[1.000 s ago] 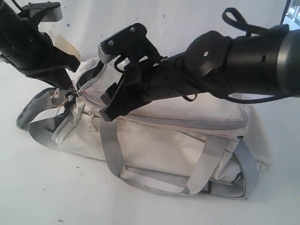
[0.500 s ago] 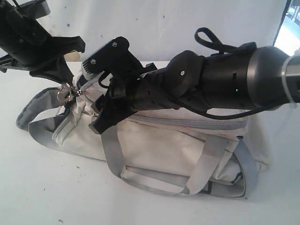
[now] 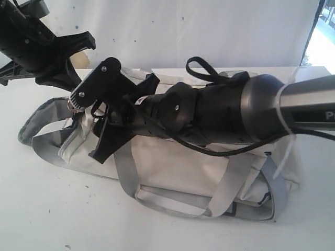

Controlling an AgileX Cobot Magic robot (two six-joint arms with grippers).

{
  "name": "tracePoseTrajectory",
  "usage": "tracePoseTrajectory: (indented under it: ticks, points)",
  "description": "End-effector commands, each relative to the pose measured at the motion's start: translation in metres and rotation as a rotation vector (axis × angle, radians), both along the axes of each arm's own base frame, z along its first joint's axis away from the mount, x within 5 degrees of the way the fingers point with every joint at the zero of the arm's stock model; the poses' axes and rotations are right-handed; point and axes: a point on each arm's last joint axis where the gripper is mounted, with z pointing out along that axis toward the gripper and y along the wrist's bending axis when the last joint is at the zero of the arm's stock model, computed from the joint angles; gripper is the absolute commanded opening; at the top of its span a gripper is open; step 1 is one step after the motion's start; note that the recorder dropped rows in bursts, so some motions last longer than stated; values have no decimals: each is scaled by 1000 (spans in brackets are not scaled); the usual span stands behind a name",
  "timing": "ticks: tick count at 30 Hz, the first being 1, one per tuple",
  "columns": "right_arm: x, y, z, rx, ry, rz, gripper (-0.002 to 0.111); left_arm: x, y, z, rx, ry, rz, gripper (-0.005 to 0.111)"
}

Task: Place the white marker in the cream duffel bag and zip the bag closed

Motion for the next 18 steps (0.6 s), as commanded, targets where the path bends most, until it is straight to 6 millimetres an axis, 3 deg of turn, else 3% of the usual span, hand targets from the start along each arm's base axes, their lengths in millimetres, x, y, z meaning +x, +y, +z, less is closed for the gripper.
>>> tracePoseTrajectory:
  ticks: [1, 4, 6, 8, 9, 18]
  points:
    - [2, 6, -9, -12, -46, -20, 54, -1, 2, 4, -4, -19, -7, 0]
    - [2, 6, -9, -13, -45, -18, 40, -1, 3, 3, 17, -26, -19, 0]
    - [2, 6, -9, -15, -47, -17, 26, -1, 3, 4, 17, -31, -20, 0]
    - [0, 7, -11, -24, -25, 1, 3, 1, 3, 4, 25, -65, -40, 0]
    - [-1, 7, -12, -30, -10, 13, 0, 2, 3, 5, 27, -75, -41, 0]
    - [-6, 6, -6, -42, -10, 52, 0, 7, 10, 5, 133, -154, -75, 0]
